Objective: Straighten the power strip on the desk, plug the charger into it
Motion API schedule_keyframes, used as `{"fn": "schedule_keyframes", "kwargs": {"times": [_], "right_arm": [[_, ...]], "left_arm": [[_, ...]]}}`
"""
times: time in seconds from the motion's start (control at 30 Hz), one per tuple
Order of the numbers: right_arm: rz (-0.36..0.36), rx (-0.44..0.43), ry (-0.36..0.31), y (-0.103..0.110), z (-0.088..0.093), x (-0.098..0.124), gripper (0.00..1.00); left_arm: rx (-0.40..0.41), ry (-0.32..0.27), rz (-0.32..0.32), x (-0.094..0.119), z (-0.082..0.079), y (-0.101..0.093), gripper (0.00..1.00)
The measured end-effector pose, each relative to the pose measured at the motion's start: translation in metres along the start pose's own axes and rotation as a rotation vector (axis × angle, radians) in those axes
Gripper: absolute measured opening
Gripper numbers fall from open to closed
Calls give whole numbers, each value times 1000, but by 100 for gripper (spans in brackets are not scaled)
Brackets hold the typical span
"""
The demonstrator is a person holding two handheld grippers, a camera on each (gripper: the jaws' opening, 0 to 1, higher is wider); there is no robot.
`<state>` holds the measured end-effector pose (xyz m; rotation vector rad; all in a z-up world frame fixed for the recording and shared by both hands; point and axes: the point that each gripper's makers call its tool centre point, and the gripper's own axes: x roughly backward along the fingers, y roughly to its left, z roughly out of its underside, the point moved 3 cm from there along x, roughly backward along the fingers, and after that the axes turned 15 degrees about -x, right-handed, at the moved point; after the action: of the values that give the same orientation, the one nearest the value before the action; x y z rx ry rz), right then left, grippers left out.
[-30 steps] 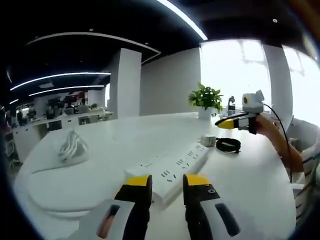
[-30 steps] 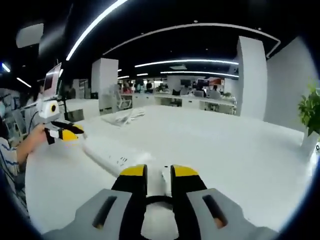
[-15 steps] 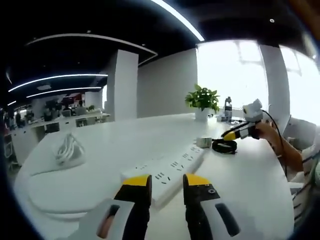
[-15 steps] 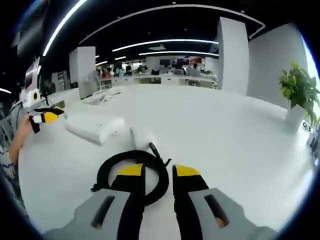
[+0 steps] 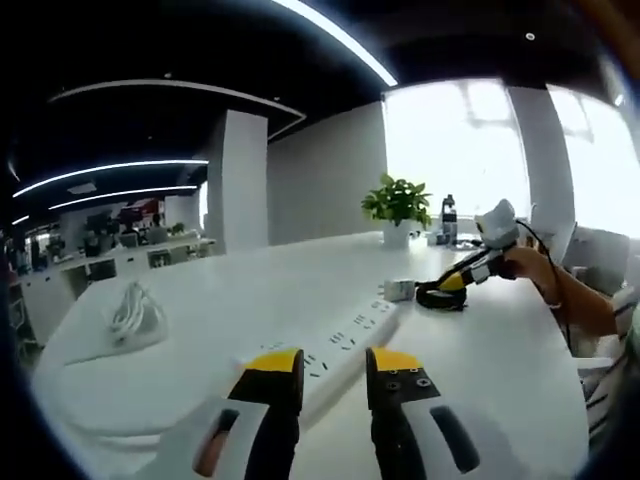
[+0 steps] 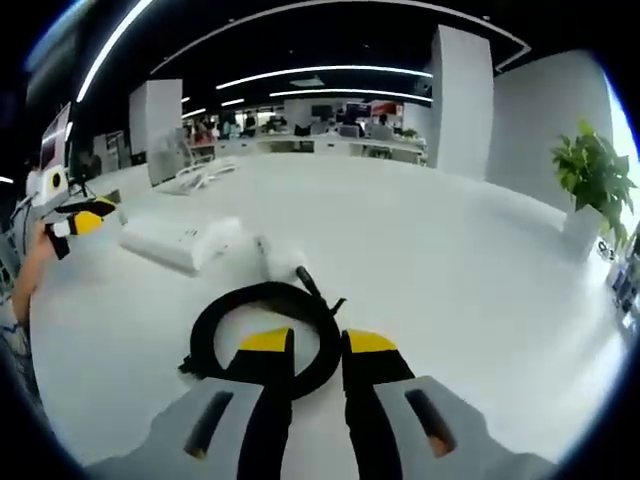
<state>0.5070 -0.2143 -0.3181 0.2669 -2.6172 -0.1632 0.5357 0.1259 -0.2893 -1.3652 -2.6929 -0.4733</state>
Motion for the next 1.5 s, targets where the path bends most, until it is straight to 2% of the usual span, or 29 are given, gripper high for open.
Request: {"fn": "schedule_keyframes", "kwargs": {"times": [0.13, 0.33, 0.53, 0.67, 0.93, 1.07, 1.3, 1.5], "right_arm": [[5, -20, -10, -1, 0, 0, 18], [30, 4, 17, 6, 4, 3, 18], [58, 24, 47, 10, 7, 4, 17], [72, 45, 55, 12, 9, 2, 16], [55, 42, 39, 4, 3, -3, 11], [60, 73, 54, 2, 1, -5, 11], [68, 69, 44, -1, -2, -6, 10], [58, 71, 26, 0, -1, -4, 9]], "left_arm": [[-22, 14, 0, -4, 2, 1, 24], [-6, -32, -30, -4, -4, 9, 24], [1, -80, -108, 0, -21, 25, 24], [6, -104, -118, -2, -30, 20, 24], [16, -87, -114, -9, -24, 10, 24], [16, -42, -153, -6, -15, 17, 24], [29, -26, -211, -7, -14, 25, 24], [49, -29, -236, -15, -12, 20, 24]]}}
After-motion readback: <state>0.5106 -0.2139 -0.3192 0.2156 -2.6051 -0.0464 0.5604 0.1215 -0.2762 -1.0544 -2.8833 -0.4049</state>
